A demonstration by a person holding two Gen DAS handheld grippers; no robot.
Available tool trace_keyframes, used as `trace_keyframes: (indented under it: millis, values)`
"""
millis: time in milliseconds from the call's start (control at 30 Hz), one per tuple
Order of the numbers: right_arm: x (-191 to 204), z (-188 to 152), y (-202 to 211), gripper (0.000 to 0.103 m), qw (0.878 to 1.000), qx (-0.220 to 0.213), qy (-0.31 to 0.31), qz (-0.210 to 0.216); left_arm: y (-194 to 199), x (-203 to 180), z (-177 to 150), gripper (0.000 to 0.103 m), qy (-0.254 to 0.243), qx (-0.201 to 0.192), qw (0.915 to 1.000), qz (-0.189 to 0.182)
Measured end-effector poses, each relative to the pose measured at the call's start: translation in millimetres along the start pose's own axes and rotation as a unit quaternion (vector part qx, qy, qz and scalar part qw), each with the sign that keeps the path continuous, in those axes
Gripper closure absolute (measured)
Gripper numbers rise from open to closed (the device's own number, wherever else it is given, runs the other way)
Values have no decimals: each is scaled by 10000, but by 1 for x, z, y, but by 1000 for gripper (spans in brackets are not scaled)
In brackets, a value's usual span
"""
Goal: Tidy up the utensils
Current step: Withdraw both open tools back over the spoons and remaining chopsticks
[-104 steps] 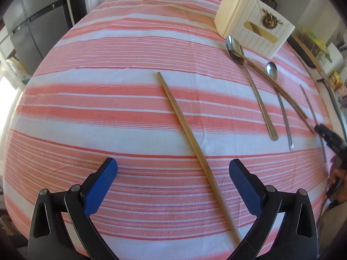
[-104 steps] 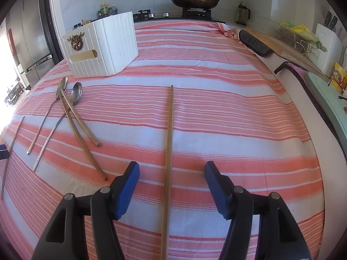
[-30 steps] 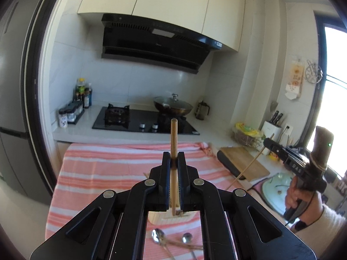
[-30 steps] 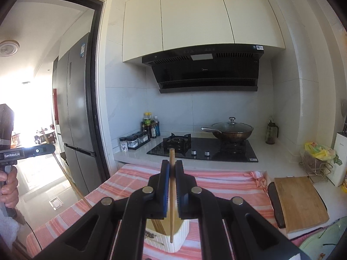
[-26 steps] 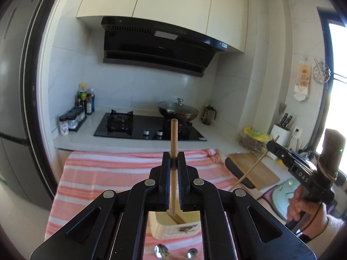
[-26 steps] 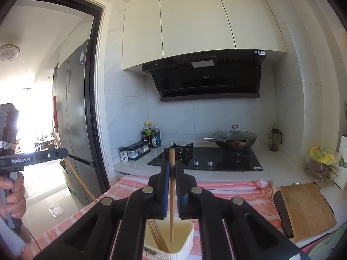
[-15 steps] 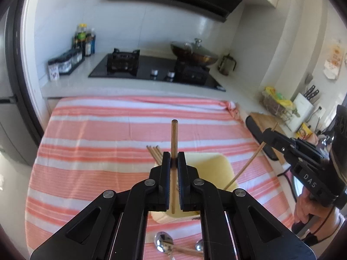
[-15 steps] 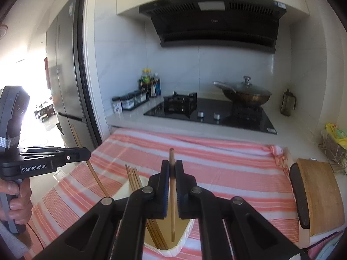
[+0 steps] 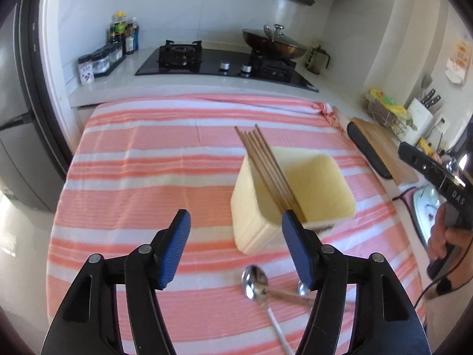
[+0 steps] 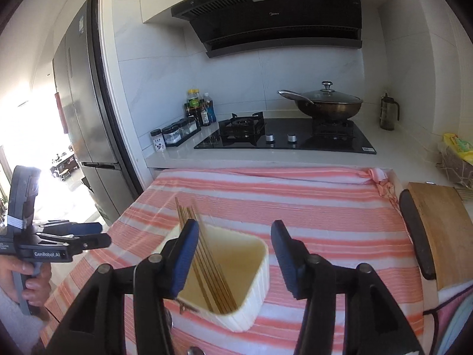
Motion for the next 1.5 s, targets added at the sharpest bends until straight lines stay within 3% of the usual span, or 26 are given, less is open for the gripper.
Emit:
trace_keyframes:
  millis: [100,267,367,467,667,767,967,1500]
  values:
    - [-16,-55,10,50,9994,229,-13,-243,-10,16,-54,24,68,184,9997,135]
    - [-43,-174,9,50,9928,800,-76,-888,-47,38,-141,24,534,475,9953,652]
    - [-58,-231,4,50,9851,1201,-184,-1221,-69,40,-170,24,722,606,9923,800]
    - [-68,-262,3,50,9814,1427,-434,-1207,-79,38,-180,24,754,438,9922,886]
    - [-74,-280,-1,50,9787,1555,-608,-1192,-87,32,-184,17,550,230,9907,1225]
    - [-74,-280,0,50,9792,1537,-653,-1154,-89,31,-184,11,501,282,9912,1192]
    - [-77,-281,1,50,9796,1500,-744,-1110,-85,37,-186,9,593,264,9909,1181]
    - [-75,-280,-1,50,9777,1545,-639,-1271,-86,36,-183,7,705,182,9921,1018]
Point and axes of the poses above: each gripper's, at about its wrist camera, not at the fingertips, and y roughly against the way its jaws point, x to its left, z to its top, the point moved 7 cm from there along -y, roughly the way its jaws point, and after that the axes turned 10 degrees about x, right-handed, at the moved point
